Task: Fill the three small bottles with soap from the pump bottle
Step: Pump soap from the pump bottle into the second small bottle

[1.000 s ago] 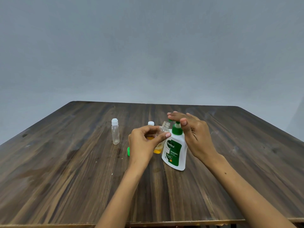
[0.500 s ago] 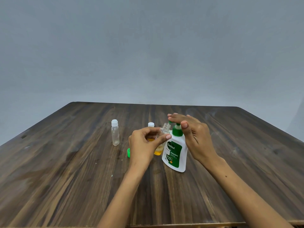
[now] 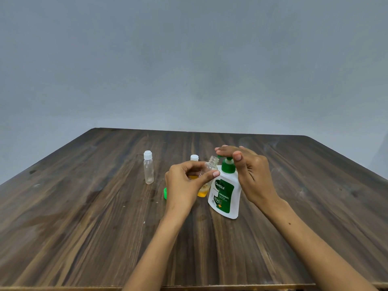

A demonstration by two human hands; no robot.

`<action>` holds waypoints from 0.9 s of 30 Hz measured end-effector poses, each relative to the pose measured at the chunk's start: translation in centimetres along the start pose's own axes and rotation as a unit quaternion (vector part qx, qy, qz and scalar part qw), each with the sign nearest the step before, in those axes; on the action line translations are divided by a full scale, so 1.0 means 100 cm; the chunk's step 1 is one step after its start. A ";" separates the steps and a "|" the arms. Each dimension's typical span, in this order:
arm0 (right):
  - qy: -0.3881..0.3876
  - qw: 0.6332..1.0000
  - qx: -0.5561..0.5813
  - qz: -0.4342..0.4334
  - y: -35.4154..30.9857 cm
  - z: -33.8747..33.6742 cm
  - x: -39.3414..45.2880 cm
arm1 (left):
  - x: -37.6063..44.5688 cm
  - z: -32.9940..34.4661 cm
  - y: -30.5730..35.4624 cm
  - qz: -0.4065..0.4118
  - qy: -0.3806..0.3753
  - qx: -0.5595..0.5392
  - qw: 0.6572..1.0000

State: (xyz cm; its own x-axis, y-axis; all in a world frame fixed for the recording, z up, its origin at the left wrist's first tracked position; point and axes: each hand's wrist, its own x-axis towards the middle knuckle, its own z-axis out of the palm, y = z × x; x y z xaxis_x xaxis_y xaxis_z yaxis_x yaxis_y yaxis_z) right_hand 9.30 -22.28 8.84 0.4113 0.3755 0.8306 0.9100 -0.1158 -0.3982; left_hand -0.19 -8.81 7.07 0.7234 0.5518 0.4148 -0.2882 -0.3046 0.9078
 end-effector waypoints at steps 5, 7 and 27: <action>-0.009 1.000 0.004 0.008 -0.001 -0.004 0.004 | -0.001 0.001 0.005 0.012 -0.002 0.001 1.000; -0.003 1.000 0.006 0.005 -0.001 -0.002 0.001 | -0.001 0.001 0.005 0.009 -0.001 -0.002 1.000; -0.005 1.000 0.008 0.005 -0.001 -0.003 0.002 | -0.003 0.000 0.004 0.006 -0.003 -0.002 1.000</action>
State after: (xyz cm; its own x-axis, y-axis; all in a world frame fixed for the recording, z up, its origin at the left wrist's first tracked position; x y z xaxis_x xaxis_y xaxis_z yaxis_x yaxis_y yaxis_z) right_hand 9.33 -22.41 9.18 0.4199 0.3841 0.8223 0.9047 -0.1055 -0.4127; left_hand -0.48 -9.11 7.31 0.7240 0.5425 0.4261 -0.2999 -0.3087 0.9026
